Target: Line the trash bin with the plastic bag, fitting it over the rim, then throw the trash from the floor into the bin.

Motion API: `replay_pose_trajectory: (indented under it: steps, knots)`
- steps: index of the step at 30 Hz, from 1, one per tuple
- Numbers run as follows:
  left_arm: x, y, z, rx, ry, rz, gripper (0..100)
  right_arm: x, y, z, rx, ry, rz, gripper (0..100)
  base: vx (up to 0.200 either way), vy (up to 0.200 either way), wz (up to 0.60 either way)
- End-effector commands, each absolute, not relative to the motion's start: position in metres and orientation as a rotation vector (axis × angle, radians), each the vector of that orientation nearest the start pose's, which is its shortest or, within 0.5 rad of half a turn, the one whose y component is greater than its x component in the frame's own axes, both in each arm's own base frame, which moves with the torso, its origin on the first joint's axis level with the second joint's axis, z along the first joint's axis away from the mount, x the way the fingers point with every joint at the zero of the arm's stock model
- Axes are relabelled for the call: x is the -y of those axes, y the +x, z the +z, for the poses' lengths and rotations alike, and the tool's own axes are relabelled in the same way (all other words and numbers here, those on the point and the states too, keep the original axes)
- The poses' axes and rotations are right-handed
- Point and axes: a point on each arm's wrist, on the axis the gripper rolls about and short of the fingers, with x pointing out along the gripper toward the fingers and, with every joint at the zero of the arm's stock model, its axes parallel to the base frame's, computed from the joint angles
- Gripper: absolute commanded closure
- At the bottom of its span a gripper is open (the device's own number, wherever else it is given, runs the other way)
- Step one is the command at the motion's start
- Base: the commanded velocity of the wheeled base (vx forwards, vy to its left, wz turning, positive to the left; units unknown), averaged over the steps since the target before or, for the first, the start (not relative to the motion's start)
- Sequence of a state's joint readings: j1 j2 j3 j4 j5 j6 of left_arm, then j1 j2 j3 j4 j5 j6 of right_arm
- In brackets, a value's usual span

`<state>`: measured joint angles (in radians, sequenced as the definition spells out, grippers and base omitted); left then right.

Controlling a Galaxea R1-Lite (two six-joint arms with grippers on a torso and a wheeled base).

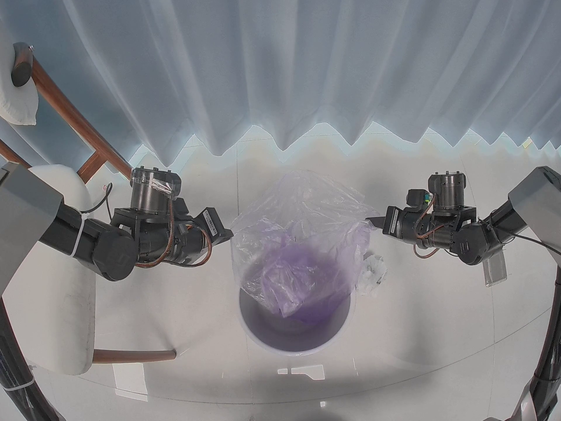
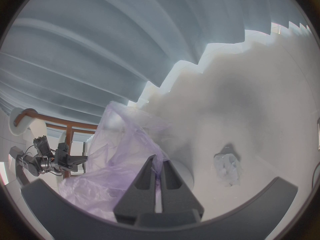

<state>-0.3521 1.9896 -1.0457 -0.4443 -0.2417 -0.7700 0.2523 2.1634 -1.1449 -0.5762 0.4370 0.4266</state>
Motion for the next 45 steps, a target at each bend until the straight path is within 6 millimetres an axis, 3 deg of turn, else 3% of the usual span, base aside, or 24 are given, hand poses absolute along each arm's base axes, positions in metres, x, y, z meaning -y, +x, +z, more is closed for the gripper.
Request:
replay_pose_trajectory:
  steps: [1,13,19,32,45]
  knots:
    - [0.128,0.361,0.111,-0.73,-0.704,-0.316,100,-0.11,0.41,0.079,-0.613,0.446,0.55,100,0.0,0.0,0.0]
    - [0.102,0.353,0.09,-0.85,-0.707,-0.199,100,-0.095,0.402,0.06,-0.673,0.445,0.507,100,0.0,0.0,0.0]
    - [0.097,0.333,0.07,-0.94,-0.694,-0.166,100,-0.089,0.387,0.045,-0.731,0.421,0.501,100,0.0,0.0,0.0]
    - [0.087,0.299,0.072,-0.978,-0.688,-0.138,100,-0.084,0.347,0.035,-0.764,0.41,0.524,100,0.0,0.0,0.0]
    - [0.085,0.26,0.044,-1.05,-0.661,-0.098,100,-0.078,0.312,-0.002,-0.727,0.404,0.532,100,0.0,0.0,0.0]
